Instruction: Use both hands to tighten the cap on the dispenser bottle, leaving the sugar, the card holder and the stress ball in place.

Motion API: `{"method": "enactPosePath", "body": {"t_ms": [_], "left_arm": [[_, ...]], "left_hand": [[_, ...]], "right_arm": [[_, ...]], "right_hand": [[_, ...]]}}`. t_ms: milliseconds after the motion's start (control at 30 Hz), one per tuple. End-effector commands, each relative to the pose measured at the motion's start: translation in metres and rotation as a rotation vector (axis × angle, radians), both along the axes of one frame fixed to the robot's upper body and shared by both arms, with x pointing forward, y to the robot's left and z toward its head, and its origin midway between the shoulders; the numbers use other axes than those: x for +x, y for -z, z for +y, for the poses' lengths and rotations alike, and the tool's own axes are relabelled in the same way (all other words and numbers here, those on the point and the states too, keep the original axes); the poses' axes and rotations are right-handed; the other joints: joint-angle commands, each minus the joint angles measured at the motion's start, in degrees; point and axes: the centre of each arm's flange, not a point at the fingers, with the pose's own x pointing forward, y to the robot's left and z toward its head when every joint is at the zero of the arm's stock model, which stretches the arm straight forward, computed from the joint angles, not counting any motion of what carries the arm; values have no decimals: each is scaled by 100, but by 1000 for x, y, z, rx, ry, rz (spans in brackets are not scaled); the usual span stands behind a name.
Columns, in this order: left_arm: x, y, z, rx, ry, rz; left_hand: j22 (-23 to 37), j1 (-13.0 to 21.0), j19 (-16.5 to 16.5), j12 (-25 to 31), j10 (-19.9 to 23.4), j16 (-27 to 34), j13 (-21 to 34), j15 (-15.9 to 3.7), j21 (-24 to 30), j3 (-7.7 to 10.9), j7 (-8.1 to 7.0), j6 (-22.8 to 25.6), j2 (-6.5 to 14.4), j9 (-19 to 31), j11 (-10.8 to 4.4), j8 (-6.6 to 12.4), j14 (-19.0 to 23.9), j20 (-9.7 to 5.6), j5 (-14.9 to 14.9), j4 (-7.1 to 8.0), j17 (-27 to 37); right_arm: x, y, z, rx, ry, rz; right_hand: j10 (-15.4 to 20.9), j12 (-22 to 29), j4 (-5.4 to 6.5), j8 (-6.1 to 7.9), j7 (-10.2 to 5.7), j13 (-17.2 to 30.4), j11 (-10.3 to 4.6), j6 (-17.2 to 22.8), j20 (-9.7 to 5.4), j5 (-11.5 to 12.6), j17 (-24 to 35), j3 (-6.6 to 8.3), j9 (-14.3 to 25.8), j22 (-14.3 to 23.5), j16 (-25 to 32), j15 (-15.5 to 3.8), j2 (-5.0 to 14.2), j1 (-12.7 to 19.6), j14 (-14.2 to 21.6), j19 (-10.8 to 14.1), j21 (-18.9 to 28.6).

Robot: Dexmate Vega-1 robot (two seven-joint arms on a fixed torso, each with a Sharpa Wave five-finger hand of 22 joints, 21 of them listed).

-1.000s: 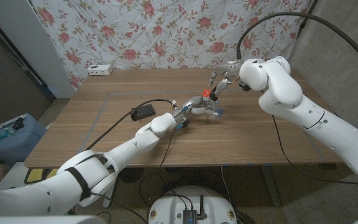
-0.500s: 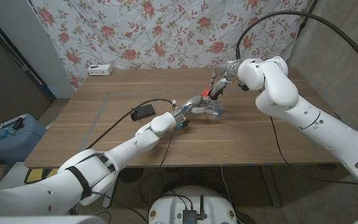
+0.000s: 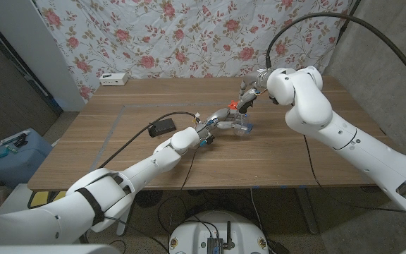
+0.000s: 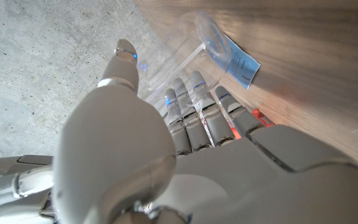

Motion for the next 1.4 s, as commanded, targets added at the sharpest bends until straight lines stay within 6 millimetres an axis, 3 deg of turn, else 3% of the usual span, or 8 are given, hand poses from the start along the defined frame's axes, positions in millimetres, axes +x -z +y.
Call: {"method": "enactPosePath", "body": {"t_ms": [33,167,633,1067,1400], "left_arm": [[1,1,0,0,1,4],[1,1,0,2,0,5],[1,1,0,6,2,7],[-1,2,0,7,3,4],[-3,4,0,9,5,3]], "left_hand": [[15,-268,-5,29,66,34,18,-451,3,337,-153,600,586,17,-4,32,57,-452,-12,285,25],[15,-271,-7,30,70,33,20,-450,2,338,-148,598,586,17,-3,31,57,-446,-12,286,24],[16,-270,-2,30,79,39,25,-451,3,339,-137,599,591,18,12,29,62,-434,-12,287,28],[16,-282,2,26,74,41,30,-445,4,337,-156,605,591,18,17,29,70,-430,-12,293,27],[16,-286,2,23,72,36,33,-437,3,339,-139,604,595,18,4,27,61,-425,-10,294,27]], "right_arm": [[1,1,-2,-6,75,-12],[2,1,-2,-11,99,-6],[4,2,-2,-18,147,-9],[1,4,-1,-24,166,-33],[-2,6,0,-24,168,-53]], "right_hand": [[142,40,11,38,56,2,25,117,-1,-15,14,-48,4,19,62,7,1,-90,75,100,42],[209,45,52,63,133,1,18,229,-22,-26,14,-84,2,19,76,7,15,-191,132,121,38],[486,84,169,144,186,-2,11,593,-27,-62,13,-189,-4,19,124,-60,60,-476,331,213,37],[1007,138,195,400,230,-11,-29,1566,-83,-73,-23,-251,-26,17,176,-242,128,-624,723,414,42],[1268,162,210,485,225,-16,-86,1965,-124,-76,-32,-243,-43,17,208,-341,210,-664,928,517,44]]}}
